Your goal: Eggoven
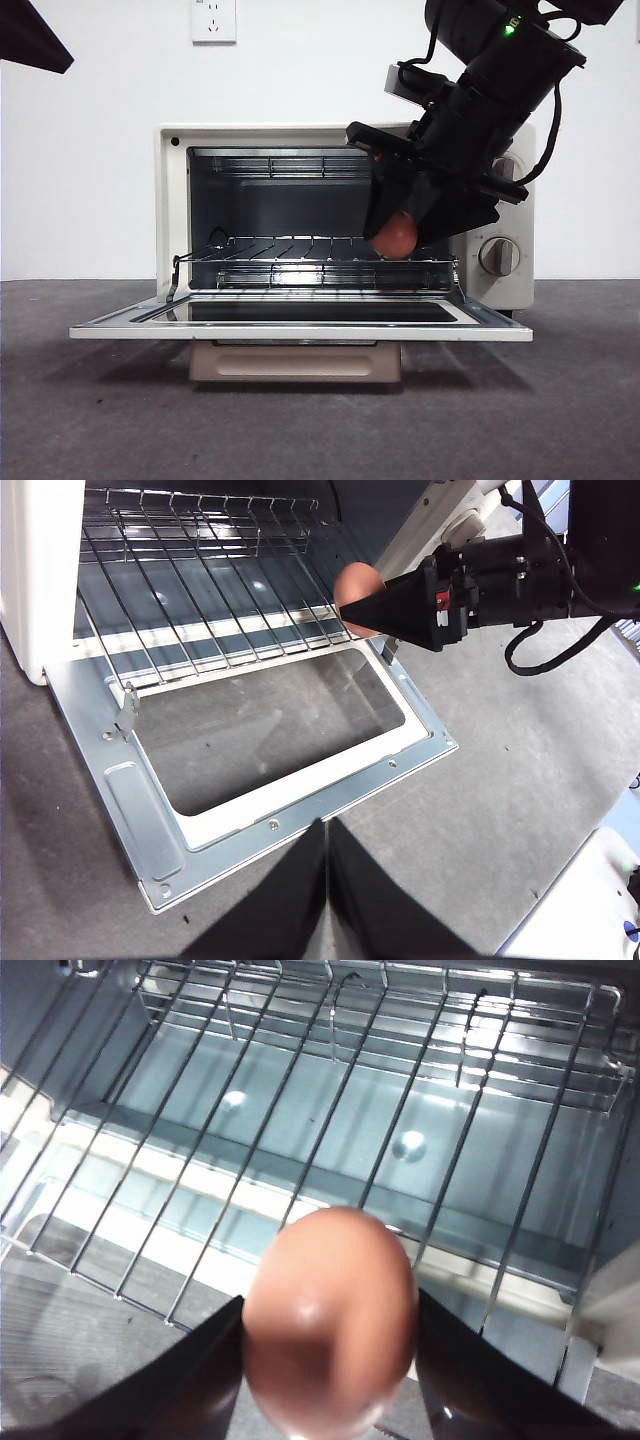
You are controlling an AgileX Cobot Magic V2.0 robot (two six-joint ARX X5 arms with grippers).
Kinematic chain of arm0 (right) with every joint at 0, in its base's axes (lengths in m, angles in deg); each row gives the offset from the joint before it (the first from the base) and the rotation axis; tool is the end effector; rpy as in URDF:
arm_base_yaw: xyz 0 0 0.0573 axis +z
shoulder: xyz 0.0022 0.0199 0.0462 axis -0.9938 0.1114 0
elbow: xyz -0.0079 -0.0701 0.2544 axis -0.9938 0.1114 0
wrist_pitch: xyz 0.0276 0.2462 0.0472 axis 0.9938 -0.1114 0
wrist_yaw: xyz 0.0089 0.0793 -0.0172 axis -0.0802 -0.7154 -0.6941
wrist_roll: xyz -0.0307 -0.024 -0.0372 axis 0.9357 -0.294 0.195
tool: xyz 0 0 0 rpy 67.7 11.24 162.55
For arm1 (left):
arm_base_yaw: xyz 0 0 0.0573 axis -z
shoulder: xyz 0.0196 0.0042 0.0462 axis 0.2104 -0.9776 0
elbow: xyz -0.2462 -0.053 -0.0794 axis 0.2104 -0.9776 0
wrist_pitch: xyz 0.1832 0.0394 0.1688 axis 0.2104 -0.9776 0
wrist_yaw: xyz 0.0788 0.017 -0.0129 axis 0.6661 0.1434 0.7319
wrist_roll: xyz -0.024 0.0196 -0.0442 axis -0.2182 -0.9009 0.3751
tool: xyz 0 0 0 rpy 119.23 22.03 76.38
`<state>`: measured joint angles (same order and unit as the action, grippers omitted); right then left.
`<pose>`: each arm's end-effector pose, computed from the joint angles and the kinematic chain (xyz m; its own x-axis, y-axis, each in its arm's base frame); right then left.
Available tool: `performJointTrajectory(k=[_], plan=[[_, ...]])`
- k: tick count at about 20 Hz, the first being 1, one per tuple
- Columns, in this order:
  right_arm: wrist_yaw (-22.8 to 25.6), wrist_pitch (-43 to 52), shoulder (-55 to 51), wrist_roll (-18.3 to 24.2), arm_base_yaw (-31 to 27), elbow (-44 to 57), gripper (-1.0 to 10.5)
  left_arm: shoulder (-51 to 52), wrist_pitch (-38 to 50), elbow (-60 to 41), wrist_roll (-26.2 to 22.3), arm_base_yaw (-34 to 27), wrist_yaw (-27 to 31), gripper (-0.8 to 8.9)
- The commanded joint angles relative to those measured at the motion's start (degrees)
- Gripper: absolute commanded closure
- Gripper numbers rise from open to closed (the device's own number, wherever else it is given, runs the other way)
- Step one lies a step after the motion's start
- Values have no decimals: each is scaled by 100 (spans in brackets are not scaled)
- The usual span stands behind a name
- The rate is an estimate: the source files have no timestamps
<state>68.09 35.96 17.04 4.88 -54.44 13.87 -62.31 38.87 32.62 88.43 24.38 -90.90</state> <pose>0.2926 0.1669 0.2174 0.6027 0.4599 -0.6521 -0.3531 0.8865 0.2990 0.1484 -0.0489 0.2924 0.5518 -0.6962 -0.4592 0.5613 0.7172 -0.4129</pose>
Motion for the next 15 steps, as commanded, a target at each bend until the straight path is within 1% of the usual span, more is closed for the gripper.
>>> performJointTrajectory(k=[1,5,10,15], plan=[[28,33,133,-11,33,-28,704,-22,70,37,9,7,-20,808],[39,114,122,-9,33,-48,632,-22,70,37,9,7,-20,808],[26,52,44,-9,33,-101,597,-22,70,37,4,7,-20,808],[28,24,-92,-9,37,-118,595,-28,70,37,-7,7,-20,808]])
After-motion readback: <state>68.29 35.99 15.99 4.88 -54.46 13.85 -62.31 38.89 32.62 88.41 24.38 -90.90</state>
